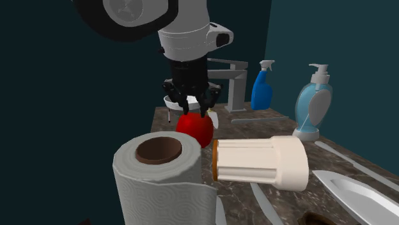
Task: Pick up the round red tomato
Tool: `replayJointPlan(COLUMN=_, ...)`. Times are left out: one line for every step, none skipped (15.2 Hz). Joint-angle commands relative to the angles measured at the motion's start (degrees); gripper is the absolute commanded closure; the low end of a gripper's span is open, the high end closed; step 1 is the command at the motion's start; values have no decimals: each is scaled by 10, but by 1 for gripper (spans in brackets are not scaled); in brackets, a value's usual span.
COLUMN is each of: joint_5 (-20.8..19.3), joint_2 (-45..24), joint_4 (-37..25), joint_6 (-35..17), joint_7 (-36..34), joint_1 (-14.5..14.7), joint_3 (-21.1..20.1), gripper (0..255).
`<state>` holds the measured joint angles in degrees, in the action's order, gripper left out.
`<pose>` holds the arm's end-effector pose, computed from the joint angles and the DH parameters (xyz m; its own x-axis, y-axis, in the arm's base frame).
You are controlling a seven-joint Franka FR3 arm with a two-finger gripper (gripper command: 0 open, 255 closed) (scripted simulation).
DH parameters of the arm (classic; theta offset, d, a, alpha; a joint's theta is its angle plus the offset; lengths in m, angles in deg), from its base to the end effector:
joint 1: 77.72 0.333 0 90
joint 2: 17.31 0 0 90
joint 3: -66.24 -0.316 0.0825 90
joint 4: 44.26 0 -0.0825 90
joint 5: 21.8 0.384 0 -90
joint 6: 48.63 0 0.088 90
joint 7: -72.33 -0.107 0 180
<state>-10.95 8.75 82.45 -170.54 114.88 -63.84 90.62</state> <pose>0.4480 -0.1021 0.5774 0.7888 0.4065 0.4610 0.4864 -0.8714 -0.0638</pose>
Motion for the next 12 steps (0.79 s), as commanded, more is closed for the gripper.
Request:
replayJointPlan(joint_5=-1, joint_2=-1, joint_4=-14, joint_6=13, joint_7=-4, joint_1=0, joint_3=-1, gripper=255)
replayJointPlan(joint_5=-2, joint_2=-1, joint_4=-22, joint_6=20, joint_7=-6, joint_1=0, joint_3=-2, gripper=255)
replayJointPlan(joint_5=-2, joint_2=-2, joint_4=-30, joint_6=27, joint_7=-9, joint_1=1, joint_3=-3, gripper=255)
replayJointPlan(joint_5=-3, joint_2=-2, joint_4=-37, joint_6=34, joint_7=-11, joint_1=1, joint_3=-3, gripper=255)
replayJointPlan(joint_5=-3, joint_2=-2, joint_4=-45, joint_6=42, joint_7=-13, joint_1=1, joint_3=-4, gripper=255)
replayJointPlan(joint_5=-4, joint_2=-3, joint_4=-53, joint_6=49, joint_7=-15, joint_1=1, joint_3=-4, gripper=255)
replayJointPlan(joint_5=-4, joint_2=-4, joint_4=-62, joint_6=56, joint_7=-17, joint_1=1, joint_3=-5, gripper=255)
replayJointPlan(joint_5=-4, joint_2=-5, joint_4=-70, joint_6=63, joint_7=-19, joint_1=2, joint_3=-5, gripper=255)
replayJointPlan(joint_5=-5, joint_2=-6, joint_4=-78, joint_6=71, joint_7=-21, joint_1=2, joint_3=-5, gripper=255)
replayJointPlan(joint_5=-5, joint_2=-7, joint_4=-87, joint_6=78, joint_7=-23, joint_1=2, joint_3=-6, gripper=255)
replayJointPlan(joint_5=-5, joint_2=-7, joint_4=-88, joint_6=79, joint_7=-23, joint_1=2, joint_3=-6, gripper=255)
replayJointPlan(joint_5=-5, joint_2=-7, joint_4=-88, joint_6=79, joint_7=-23, joint_1=2, joint_3=-6, gripper=255)
